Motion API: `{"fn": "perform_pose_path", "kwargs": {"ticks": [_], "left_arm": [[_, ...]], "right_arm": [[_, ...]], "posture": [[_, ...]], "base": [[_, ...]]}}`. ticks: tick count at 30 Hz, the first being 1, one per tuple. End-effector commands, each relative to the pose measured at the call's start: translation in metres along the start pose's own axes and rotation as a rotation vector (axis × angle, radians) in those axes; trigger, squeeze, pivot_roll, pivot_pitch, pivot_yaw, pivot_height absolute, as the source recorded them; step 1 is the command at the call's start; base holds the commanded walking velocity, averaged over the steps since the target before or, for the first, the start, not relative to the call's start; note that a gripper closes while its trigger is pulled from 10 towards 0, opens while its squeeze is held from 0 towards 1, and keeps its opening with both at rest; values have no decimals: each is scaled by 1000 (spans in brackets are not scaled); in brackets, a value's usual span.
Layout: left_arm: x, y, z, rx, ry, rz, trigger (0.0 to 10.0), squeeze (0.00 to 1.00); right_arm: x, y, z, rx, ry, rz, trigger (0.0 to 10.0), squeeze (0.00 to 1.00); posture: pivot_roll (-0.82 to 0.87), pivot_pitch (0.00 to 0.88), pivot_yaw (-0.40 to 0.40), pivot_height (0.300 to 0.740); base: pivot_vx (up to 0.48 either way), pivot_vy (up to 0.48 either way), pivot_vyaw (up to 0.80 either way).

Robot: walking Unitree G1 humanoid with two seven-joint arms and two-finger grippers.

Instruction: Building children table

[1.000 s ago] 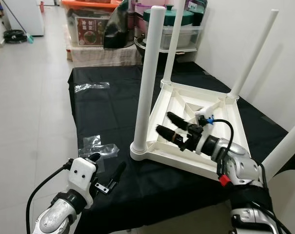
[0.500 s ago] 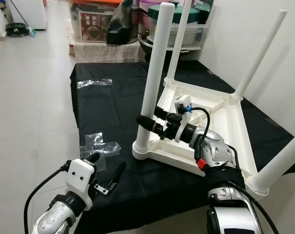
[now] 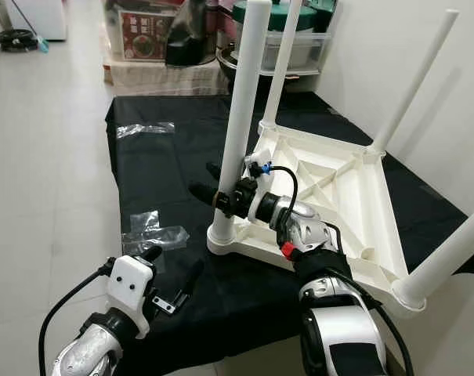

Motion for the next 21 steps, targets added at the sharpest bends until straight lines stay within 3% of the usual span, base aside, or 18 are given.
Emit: {"fn": "perform_pose_path", "kwargs": {"ticks": [1, 5, 9, 11, 13, 14, 16, 17, 19, 20, 21], "left_arm": [[2, -1, 1, -7, 1, 1, 10000, 0], [2, -1, 1, -7, 2, 0, 10000, 0], [2, 0, -2, -13, -3, 2, 10000, 0], [3, 1, -2, -13, 3, -7, 10000, 0], [3, 2, -3, -14, 5, -16, 10000, 0], [3, 2, -3, -14, 5, -16, 10000, 0], [2, 3, -3, -16, 7, -22, 10000, 0], [2, 3, -3, -16, 7, -22, 10000, 0], [2, 3, -4, -18, 10, -23, 10000, 0], [2, 3, -4, -18, 10, -23, 10000, 0], [2, 3, -4, -19, 13, -23, 10000, 0]], "right_arm": [[3, 2, -3, -6, -17, -49, 0, 0], [5, 3, -3, -7, -31, -73, 0, 0], [20, -6, -4, 72, -64, -297, 0, 0], [26, -12, -2, 116, -87, -427, 0, 0], [32, -24, 0, 156, -163, -662, 0, 0], [32, -24, 0, 156, -163, -662, 0, 0], [32, -41, 1, 202, -231, -956, 0, 0], [32, -41, 1, 202, -231, -956, 0, 0], [27, -54, 0, 244, -229, -1146, 0, 0], [27, -54, 0, 244, -229, -1146, 0, 0], [21, -54, -6, 252, -171, -1234, 0, 0]], "posture": [[84, 73, -132, 740], [84, 73, -132, 740], [79, 64, -130, 740], [68, 59, -119, 740], [61, 61, -112, 740], [61, 61, -112, 740], [60, 61, -112, 740], [60, 61, -112, 740], [61, 62, -112, 740], [61, 62, -112, 740], [63, 60, -113, 740]], "base": [[0, 0, 0], [0, 0, 0], [0, 0, 0], [0, 0, 0], [0, 0, 0], [0, 0, 0], [0, 0, 0], [0, 0, 0], [0, 0, 0], [0, 0, 0], [0, 0, 0]]}}
Point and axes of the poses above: a point about 5 cm out from each wrist's last joint towards the gripper, its own y axis pointing out of the wrist towards the gripper, its own z axis along the axis of the wrist's last joint, x = y × z, the point moved 1 cm from there along y, pointing out of the wrist towards the gripper, and after that the axes turned 7 degrees about y, right-handed, at the moved point
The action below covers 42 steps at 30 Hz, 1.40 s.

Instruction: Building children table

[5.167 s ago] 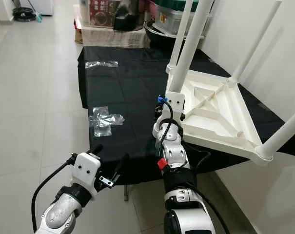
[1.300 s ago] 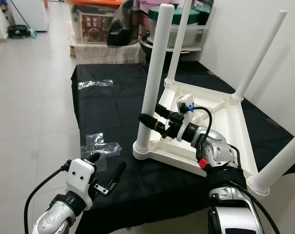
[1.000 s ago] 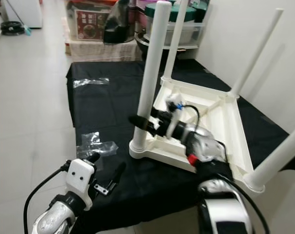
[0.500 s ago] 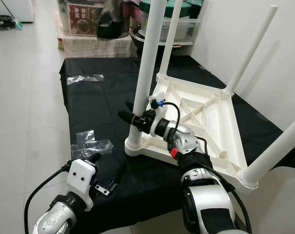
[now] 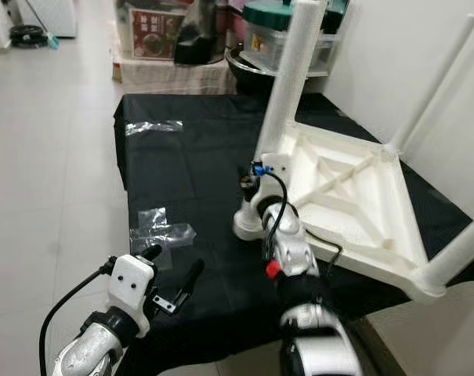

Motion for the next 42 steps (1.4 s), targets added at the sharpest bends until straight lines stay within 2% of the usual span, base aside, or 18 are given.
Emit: {"fn": "perform_pose_path", "kwargs": {"ticks": [1, 3, 4, 5, 6, 8, 9, 13, 14, 17, 19, 20, 23, 28, 33, 35, 40, 42], "left_arm": [[3, 0, -5, -22, -1, -18, 10000, 0], [3, 1, -5, -23, 1, -18, 10000, 0], [3, 1, -5, -23, 2, -18, 10000, 0], [3, 1, -5, -23, 2, -18, 10000, 0], [3, 1, -5, -24, 2, -16, 10000, 0], [3, 1, -5, -25, 1, -16, 10000, 0], [2, 1, -6, -27, 1, -16, 10000, 0], [2, 3, -7, -28, 0, -16, 10000, 0], [2, 3, -7, -28, 1, -14, 10000, 0], [2, 3, -7, -26, 1, -11, 10000, 0], [1, 4, -6, -24, 1, -8, 10000, 0], [1, 5, -6, -23, 1, -7, 10000, 0], [1, 5, -6, -22, 1, -6, 10000, 0], [1, 6, -6, -22, 3, -6, 10000, 0], [0, 7, -5, -20, 4, -7, 10000, 0], [0, 6, -5, -20, 7, -5, 10000, 0], [1, 5, -4, -21, 9, -4, 10000, 0], [1, 4, -4, -23, 7, -1, 10000, 0]], "right_arm": [[14, -6, -4, -25, -31, -160, 0, 0], [9, -11, -8, -45, -1, -204, 0, 0], [1, -14, -12, -58, 43, -199, 2392, 0], [1, -14, -12, -58, 43, -199, 2392, 0], [-10, -13, -12, -55, 52, -144, 10000, 0], [-17, -12, -8, -27, 69, -78, 10000, 0], [-21, -12, -5, -9, 85, -38, 10000, 1000], [-10, -11, 1, 34, 36, -21, 10000, 1000], [-7, -9, 3, 46, 39, 24, 10000, 0], [-4, -7, 3, 47, 22, 75, 10000, 0], [4, -4, 5, 45, -3, 280, 10000, 0], [9, -3, 4, 1, 35, 390, 10000, 0], [19, -1, 5, -73, 102, 551, 10000, 0], [25, 7, 6, -176, 168, 736, 10000, 0], [15, 11, 9, -205, 181, 841, 10000, 0], [-5, 15, 11, -223, 210, 919, 10000, 0], [-23, 14, 12, -252, 234, 1005, 10000, 0], [-33, 10, 13, -284, 259, 1118, 10000, 0]], "posture": [[63, 60, -113, 740], [66, 60, -112, 740], [71, 64, -116, 740], [71, 64, -116, 740], [70, 63, -116, 740], [64, 63, -112, 740], [59, 60, -113, 740], [61, 57, -114, 740], [61, 63, -109, 740], [59, 58, -111, 740], [61, 61, -111, 740], [60, 62, -110, 740], [59, 66, -111, 740], [65, 66, -114, 740], [77, 71, -115, 740], [88, 85, -118, 740], [96, 86, -120, 740], [98, 89, -120, 740]], "base": [[0, 0, 0], [0, 0, 0], [0, 0, 0], [0, 0, 0], [0, 0, 0], [0, 0, 0], [0, 0, 0], [0, 0, 0], [0, 0, 0], [0, 0, 0], [0, 0, 0], [0, 0, 0], [0, 0, 0], [0, 0, 0], [0, 0, 0], [0, 0, 0], [0, 0, 0], [0, 0, 0]]}}
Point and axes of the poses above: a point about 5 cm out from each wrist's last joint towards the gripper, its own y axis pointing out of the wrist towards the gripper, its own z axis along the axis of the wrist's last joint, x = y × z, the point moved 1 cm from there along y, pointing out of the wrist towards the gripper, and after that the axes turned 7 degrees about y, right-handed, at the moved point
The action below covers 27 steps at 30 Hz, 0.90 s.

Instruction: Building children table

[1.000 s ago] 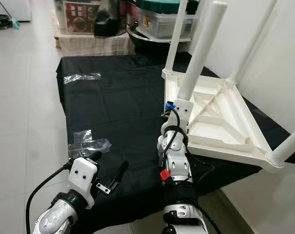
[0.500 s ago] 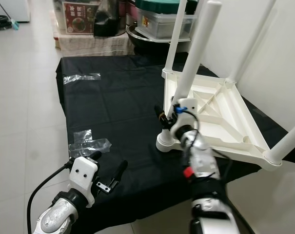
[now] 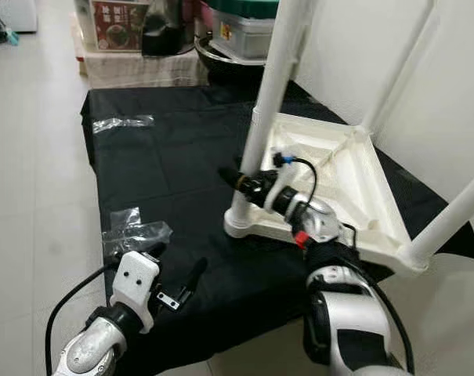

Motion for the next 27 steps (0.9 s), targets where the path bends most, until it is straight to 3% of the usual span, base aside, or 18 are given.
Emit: {"fn": "perform_pose_path", "kwargs": {"ticks": [1, 2, 3, 7, 10, 12, 13, 14, 17, 18, 19, 21, 23, 24, 25, 27], "left_arm": [[1, -1, -1, -14, 1, 1, 10000, 0], [1, -1, -1, -14, 1, 1, 10000, 0], [1, -1, -1, -15, 1, 0, 10000, 0], [1, -1, -1, -16, 2, -1, 10000, 0], [1, 0, -2, -17, 3, -1, 10000, 0], [1, 1, -2, -17, 3, -2, 10000, 0], [1, 1, -2, -17, 3, -2, 10000, 0], [1, 1, -2, -17, 4, -5, 10000, 0], [1, 2, -2, -17, 3, -7, 10000, 0], [1, 2, -2, -17, 4, -8, 10000, 0], [1, 2, -2, -17, 4, -8, 10000, 0], [1, 2, -3, -20, 7, -10, 10000, 0], [0, 1, -3, -20, 7, -11, 10000, 0], [1, 2, -3, -20, 8, -15, 10000, 0], [2, 2, -3, -21, 8, -16, 10000, 0], [2, 2, -3, -21, 9, -17, 10000, 0]], "right_arm": [[-7, 6, -3, -20, 15, 83, 10000, 0], [-7, 6, -3, -20, 15, 83, 10000, 0], [-12, 8, -2, -28, 32, 146, 0, 0], [-17, 13, 3, -20, 34, 203, 0, 0], [5, 19, 11, 55, -88, -232, 0, 0], [18, 13, 12, 92, -121, -437, 0, 0], [18, 13, 12, 92, -121, -437, 0, 0], [26, 6, 11, 108, -155, -564, 0, 0], [30, 1, 9, 108, -166, -630, 0, 0], [42, -15, 9, 133, -219, -861, 0, 0], [42, -15, 9, 133, -219, -861, 0, 0], [45, -34, 3, 202, -253, -1120, 0, 0], [44, -40, 0, 227, -257, -1191, 0, 0], [33, -39, -16, 238, -169, -1258, 0, 0], [29, -38, -23, 235, -123, -1276, 0, 0], [24, -32, -25, 254, -128, -1266, 0, 0]], "posture": [[98, 89, -120, 740], [98, 89, -120, 740], [98, 94, -120, 740], [92, 93, -121, 740], [91, 93, -122, 740], [82, 90, -119, 740], [82, 90, -119, 740], [77, 87, -112, 740], [77, 87, -112, 740], [75, 93, -108, 740], [75, 93, -108, 740], [70, 93, -107, 740], [70, 93, -107, 740], [63, 86, -108, 740], [65, 86, -107, 740], [70, 76, -112, 740]], "base": [[0, 0, 0], [0, 0, 0], [0, 0, 0], [0, 0, 0], [0, 0, 0], [0, 0, 0], [0, 0, 0], [0, 0, 0], [0, 0, 0], [0, 0, 0], [0, 0, 0], [0, 0, 0], [0, 0, 0], [0, 0, 0], [0, 0, 0], [0, 0, 0]]}}
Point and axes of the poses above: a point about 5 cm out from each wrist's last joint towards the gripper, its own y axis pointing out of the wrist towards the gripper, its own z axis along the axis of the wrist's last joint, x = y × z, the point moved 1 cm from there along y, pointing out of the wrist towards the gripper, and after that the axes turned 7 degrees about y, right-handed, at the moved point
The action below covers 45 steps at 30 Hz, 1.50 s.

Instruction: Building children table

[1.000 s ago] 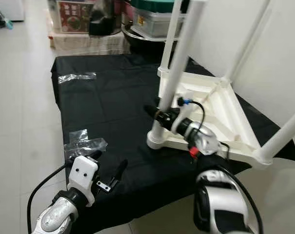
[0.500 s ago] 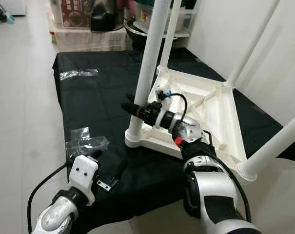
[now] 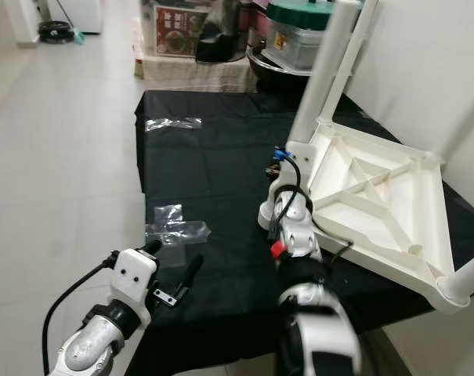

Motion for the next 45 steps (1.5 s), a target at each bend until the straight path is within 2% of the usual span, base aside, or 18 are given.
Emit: {"fn": "perform_pose_path", "kwargs": {"ticks": [1, 2, 7, 8, 12, 13, 17, 18, 20, 21, 23, 24, 26, 30, 31, 38, 39, 45], "left_arm": [[5, -1, -5, -25, -5, -16, 10000, 0], [4, -1, -5, -27, -4, -15, 10000, 0], [4, -2, -6, -25, -3, -13, 10000, 0], [5, -2, -6, -24, -2, -13, 10000, 0], [5, -2, -6, -24, -1, -13, 10000, 0], [5, -2, -6, -23, -2, -14, 10000, 0], [5, -2, -7, -23, -3, -18, 10000, 0], [5, -2, -7, -23, -3, -18, 10000, 0], [6, -2, -7, -24, -2, -22, 10000, 0], [6, -2, -7, -24, -2, -22, 10000, 0], [6, -2, -7, -25, -1, -23, 10000, 0], [6, -2, -7, -25, -1, -23, 10000, 0], [6, -2, -7, -23, 1, -21, 10000, 0], [6, -2, -7, -21, 2, -20, 10000, 0], [7, -3, -6, -22, 1, -20, 10000, 0], [6, -3, -5, -20, 2, -15, 10000, 0], [6, -3, -5, -19, 2, -13, 10000, 0], [6, -2, -6, -22, 0, -12, 10000, 0]], "right_arm": [[12, -5, -21, -60, -18, -81, 0, 0], [5, -6, -21, -45, -14, -48, 10000, 0], [-18, -9, -4, 69, 17, 141, 10000, 0], [-22, -10, 4, 119, 9, 209, 10000, 1000], [-24, -13, 13, 164, -10, 269, 10000, 1000], [-23, -7, 16, 120, 40, 361, 10000, 0], [-26, -5, 20, -58, 220, 821, 10000, 0], [-26, -5, 20, -58, 220, 821, 10000, 0], [-27, -13, 18, -128, 223, 1022, 10000, 0], [-27, -13, 18, -128, 223, 1022, 10000, 0], [-27, -24, 17, -204, 243, 1247, 10000, 0], [-27, -24, 17, -204, 243, 1247, 10000, 0], [-30, -34, 15, -265, 247, 1425, 10000, 0], [-36, -35, 11, -305, 247, 1479, 10000, 0], [-48, -35, 6, -338, 255, 1514, 10000, 0], [-61, -34, -1, -365, 231, 1468, 9294, 0], [-64, -30, -3, -347, 204, 1397, 0, 0], [-60, -15, -1, -258, 158, 1166, 0, 0]], "posture": [[70, 76, -112, 740], [71, 76, -107, 740], [70, 67, -113, 740], [67, 62, -110, 740], [66, 59, -111, 740], [71, 55, -111, 740], [67, 51, -105, 740], [67, 51, -105, 740], [69, 46, -109, 740], [69, 46, -109, 740], [78, 44, -113, 740], [78, 44, -113, 740], [85, 43, -116, 740], [90, 42, -117, 740], [97, 43, -119, 740], [103, 49, -124, 740], [101, 49, -126, 740], [91, 49, -121, 740]], "base": [[0, 0, 0], [0, 0, 0], [0, 0, 0], [0, 0, 0], [0, 0, 0], [0, 0, 0], [0, 0, 0], [0, 0, 0], [0, 0, 0], [0, 0, 0], [0, 0, 0], [0, 0, 0], [0, 0, 0], [0, 0, 0], [0, 0, 0], [0, 0, 0], [0, 0, 0], [0, 0, 0]]}}
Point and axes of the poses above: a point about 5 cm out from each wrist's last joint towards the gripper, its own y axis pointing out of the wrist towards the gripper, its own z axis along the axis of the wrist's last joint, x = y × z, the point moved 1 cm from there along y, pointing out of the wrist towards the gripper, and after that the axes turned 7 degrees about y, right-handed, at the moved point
